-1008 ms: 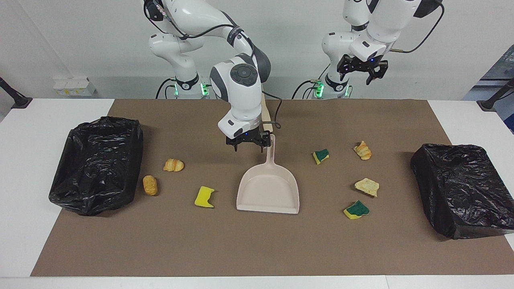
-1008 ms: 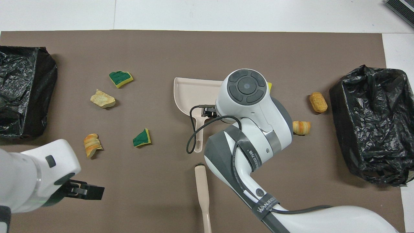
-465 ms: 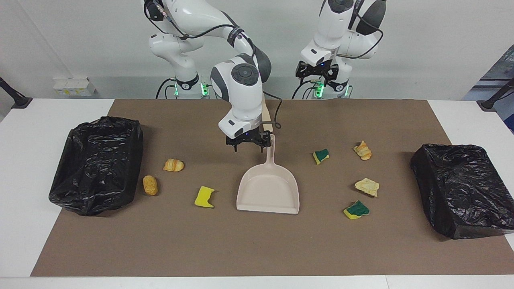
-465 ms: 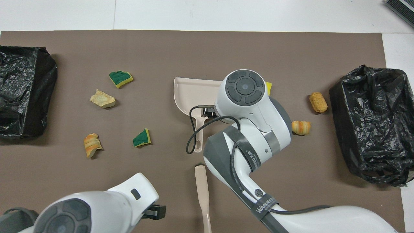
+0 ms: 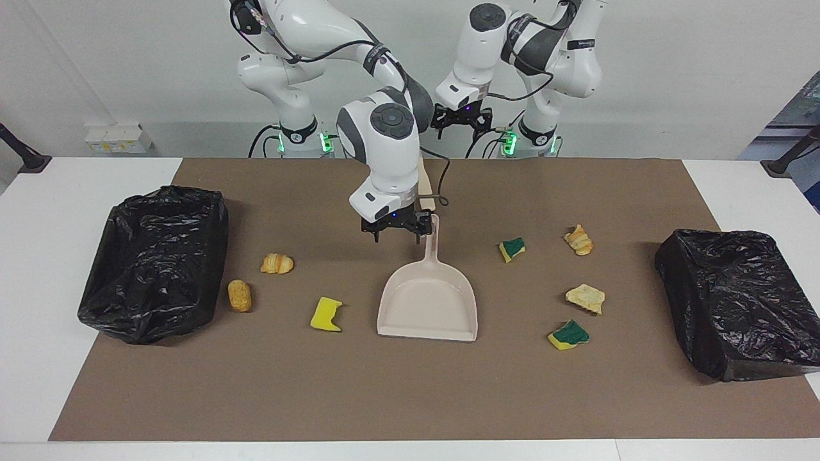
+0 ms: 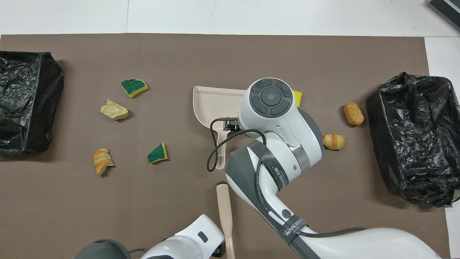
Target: Sweep and dump trash in bin
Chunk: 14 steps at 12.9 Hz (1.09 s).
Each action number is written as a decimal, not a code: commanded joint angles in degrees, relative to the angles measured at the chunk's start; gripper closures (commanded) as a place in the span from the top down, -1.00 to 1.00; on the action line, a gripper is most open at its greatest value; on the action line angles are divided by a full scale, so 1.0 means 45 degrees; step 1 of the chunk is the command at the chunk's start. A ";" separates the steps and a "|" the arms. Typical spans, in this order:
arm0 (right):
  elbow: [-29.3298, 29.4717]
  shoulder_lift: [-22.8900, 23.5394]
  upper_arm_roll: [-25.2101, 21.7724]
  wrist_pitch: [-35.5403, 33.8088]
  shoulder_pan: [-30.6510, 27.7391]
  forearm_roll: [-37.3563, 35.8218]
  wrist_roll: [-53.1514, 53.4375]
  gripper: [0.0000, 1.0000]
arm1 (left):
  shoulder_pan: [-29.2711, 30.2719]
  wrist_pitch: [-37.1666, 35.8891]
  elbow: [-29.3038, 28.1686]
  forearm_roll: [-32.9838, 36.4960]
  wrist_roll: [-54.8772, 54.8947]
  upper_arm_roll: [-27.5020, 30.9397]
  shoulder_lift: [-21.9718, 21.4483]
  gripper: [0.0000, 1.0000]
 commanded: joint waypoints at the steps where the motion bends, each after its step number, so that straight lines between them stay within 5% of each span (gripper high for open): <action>1: -0.0146 -0.0023 0.0042 0.0041 -0.0136 -0.0057 -0.0558 1.00 | -0.1184 0.1856 0.0018 -0.0118 -0.1337 0.0227 0.1627 1.00; 4: -0.0497 -0.0121 0.0042 0.0351 -0.0195 0.0157 -0.0677 1.00 | -0.2219 0.2408 0.0057 -0.0118 -0.2158 0.0247 0.2622 1.00; 10: -0.0733 0.0152 0.0062 0.1057 0.0721 0.0120 -0.0384 1.00 | -0.3218 0.2858 -0.0002 -0.0118 -0.3078 0.0208 0.2880 1.00; 14: -0.0752 0.0717 0.0062 0.1583 0.1698 -0.0017 0.1195 1.00 | -0.3199 0.2819 -0.0002 -0.0157 -0.3098 0.0208 0.2919 0.73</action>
